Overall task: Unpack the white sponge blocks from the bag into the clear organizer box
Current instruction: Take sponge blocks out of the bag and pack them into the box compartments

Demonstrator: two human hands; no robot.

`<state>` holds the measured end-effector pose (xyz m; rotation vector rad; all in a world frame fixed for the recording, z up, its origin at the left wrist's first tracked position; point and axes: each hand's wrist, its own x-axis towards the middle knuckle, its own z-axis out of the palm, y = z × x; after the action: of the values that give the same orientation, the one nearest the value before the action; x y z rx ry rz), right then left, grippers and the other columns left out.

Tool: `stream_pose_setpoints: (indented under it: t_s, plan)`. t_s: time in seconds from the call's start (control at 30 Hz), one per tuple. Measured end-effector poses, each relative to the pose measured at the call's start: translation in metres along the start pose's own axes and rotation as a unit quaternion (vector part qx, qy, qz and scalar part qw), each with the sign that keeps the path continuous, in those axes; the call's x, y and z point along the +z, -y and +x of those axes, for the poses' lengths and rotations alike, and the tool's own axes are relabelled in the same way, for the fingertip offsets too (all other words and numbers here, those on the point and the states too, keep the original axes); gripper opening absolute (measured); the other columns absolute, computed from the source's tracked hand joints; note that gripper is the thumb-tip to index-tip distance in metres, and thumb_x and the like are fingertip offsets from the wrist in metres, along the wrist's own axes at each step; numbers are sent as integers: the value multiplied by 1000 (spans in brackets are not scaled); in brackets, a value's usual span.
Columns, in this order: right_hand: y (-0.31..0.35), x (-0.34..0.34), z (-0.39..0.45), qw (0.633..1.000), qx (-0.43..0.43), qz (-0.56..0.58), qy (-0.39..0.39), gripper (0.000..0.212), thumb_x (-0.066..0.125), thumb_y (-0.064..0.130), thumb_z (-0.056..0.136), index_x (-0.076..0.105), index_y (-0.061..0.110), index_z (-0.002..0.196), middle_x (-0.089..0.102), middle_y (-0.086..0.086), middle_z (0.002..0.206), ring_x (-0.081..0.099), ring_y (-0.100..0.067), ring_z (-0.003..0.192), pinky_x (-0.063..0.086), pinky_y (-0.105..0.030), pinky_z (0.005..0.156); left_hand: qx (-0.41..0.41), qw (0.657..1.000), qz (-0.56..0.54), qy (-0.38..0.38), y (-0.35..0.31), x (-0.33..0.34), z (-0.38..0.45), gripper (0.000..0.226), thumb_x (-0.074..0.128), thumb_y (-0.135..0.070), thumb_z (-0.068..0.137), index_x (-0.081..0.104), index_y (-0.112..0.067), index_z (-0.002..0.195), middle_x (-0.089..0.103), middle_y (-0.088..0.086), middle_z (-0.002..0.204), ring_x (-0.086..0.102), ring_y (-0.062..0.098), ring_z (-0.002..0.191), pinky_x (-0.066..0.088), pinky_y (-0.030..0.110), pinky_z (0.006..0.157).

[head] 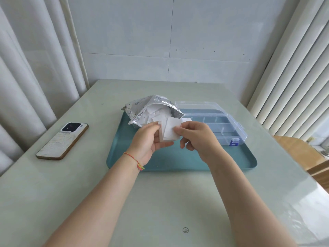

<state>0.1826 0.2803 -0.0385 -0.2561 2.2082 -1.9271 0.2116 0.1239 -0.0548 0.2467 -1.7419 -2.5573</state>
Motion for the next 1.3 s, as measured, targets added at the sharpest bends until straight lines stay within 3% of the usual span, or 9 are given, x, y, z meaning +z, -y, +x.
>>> stream_pose_setpoints:
  t_s: [0.17, 0.3, 0.4, 0.47, 0.6, 0.77, 0.93, 1.13, 1.3]
  plan:
    - [-3, 9, -2, 998, -6, -45, -37, 20, 72, 20, 86, 61, 10, 75, 60, -3, 65, 43, -5, 40, 32, -14, 41, -38, 997, -47, 41, 0, 5, -4, 42, 40, -35, 104, 62, -1, 118, 72, 20, 101, 72, 34, 87, 61, 36, 69]
    - [-8, 12, 0, 982, -51, -168, -74, 27, 76, 32, 82, 59, 14, 73, 61, 3, 69, 56, -5, 57, 39, -17, 51, -12, 999, -15, 33, 4, 5, -6, 19, 51, -12, 99, 55, 2, 111, 72, 15, 88, 73, 31, 77, 61, 37, 65]
    - [-8, 9, -2, 955, -135, -251, -77, 35, 81, 40, 75, 59, 21, 94, 52, 8, 89, 50, -4, 74, 37, -14, 63, -30, 999, 1, 17, 3, 4, -6, 24, 51, -8, 96, 56, 5, 115, 72, 21, 91, 72, 29, 74, 61, 39, 65]
    - [-7, 7, -6, 947, -182, -263, -4, 61, 86, 41, 68, 54, 27, 118, 47, 10, 110, 48, -2, 93, 38, -13, 79, -41, 999, 3, 21, 2, 3, -6, 16, 49, -6, 95, 58, -2, 108, 69, 15, 82, 67, 24, 66, 59, 36, 61]
    - [-15, 14, -5, 903, -223, -364, 56, 90, 86, 51, 63, 44, 28, 139, 42, 8, 132, 38, -13, 122, 36, -37, 105, -58, 995, 24, 71, 4, 4, -9, 8, 53, -5, 89, 57, -9, 95, 52, 7, 75, 54, 18, 60, 49, 23, 53]
    - [-14, 15, -7, 873, -276, -401, 33, 67, 81, 44, 72, 53, 24, 130, 48, 9, 124, 42, -16, 112, 38, -42, 96, -85, 988, -6, 126, 5, 3, -8, 10, 57, -11, 83, 59, -19, 88, 51, 1, 75, 52, 13, 65, 45, 21, 56]
    - [-13, 19, -10, 857, -288, -425, 41, 73, 80, 47, 70, 50, 31, 134, 47, 11, 129, 40, -16, 120, 34, -40, 98, -100, 987, 0, 125, 7, 0, -5, 9, 58, -10, 88, 58, -18, 83, 45, 2, 75, 46, 13, 64, 38, 21, 57]
    - [-16, 20, -7, 857, -295, -421, 42, 78, 81, 48, 69, 47, 37, 138, 43, 8, 135, 36, -18, 127, 31, -38, 99, -54, 991, 18, 125, 7, 1, -7, 17, 56, -6, 91, 60, -19, 81, 48, -1, 70, 50, 10, 61, 44, 19, 51]
    - [-19, 22, -6, 850, -296, -434, 31, 75, 83, 48, 67, 51, 33, 134, 44, 8, 134, 37, -17, 125, 34, -41, 100, -52, 986, 2, 159, 6, 3, -8, 11, 57, -6, 88, 60, -16, 91, 59, 0, 78, 58, 12, 73, 49, 20, 56]
